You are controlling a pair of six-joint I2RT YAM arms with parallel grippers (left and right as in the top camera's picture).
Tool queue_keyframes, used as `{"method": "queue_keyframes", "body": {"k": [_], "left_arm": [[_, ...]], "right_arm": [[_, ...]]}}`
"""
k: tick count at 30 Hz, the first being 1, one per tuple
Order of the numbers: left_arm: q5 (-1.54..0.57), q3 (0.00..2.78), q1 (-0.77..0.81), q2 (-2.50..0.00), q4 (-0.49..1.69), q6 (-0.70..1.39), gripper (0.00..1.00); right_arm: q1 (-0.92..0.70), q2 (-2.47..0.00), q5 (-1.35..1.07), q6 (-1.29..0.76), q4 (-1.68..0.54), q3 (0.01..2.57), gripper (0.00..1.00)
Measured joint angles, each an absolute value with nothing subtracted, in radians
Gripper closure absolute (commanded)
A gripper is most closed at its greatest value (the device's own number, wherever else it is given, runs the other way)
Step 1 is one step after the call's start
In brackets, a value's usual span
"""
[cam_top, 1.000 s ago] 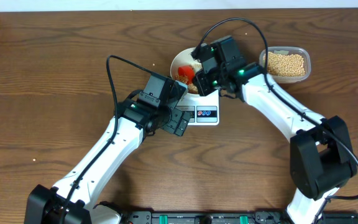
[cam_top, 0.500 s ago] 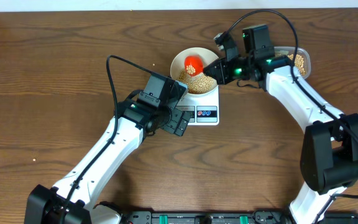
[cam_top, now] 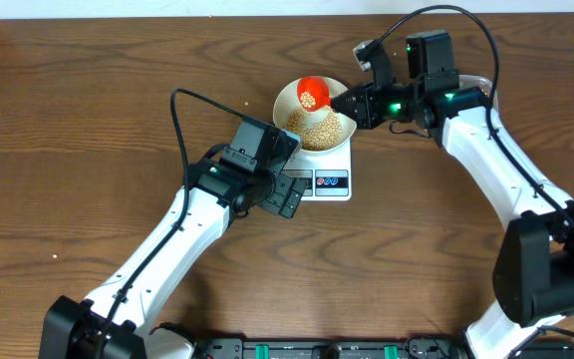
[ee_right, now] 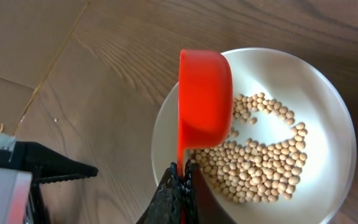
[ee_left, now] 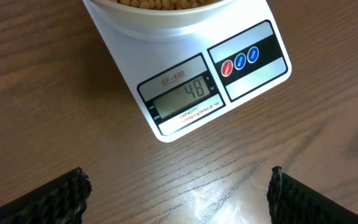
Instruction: Scoop item into bowl and weigh 50g on scale
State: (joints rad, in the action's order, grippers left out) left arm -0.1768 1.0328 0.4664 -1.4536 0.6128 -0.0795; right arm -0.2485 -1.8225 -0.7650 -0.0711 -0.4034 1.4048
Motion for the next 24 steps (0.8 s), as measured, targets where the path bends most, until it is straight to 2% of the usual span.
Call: {"method": "queue_keyframes", "body": {"k": [24], "left_arm": [[-0.177,1.033,0.466,-1.454,0.613,-0.08,0.07]], "right_arm": [[-0.249,-1.798,-0.679,-0.036,-0.471,1.405,0.99]]}}
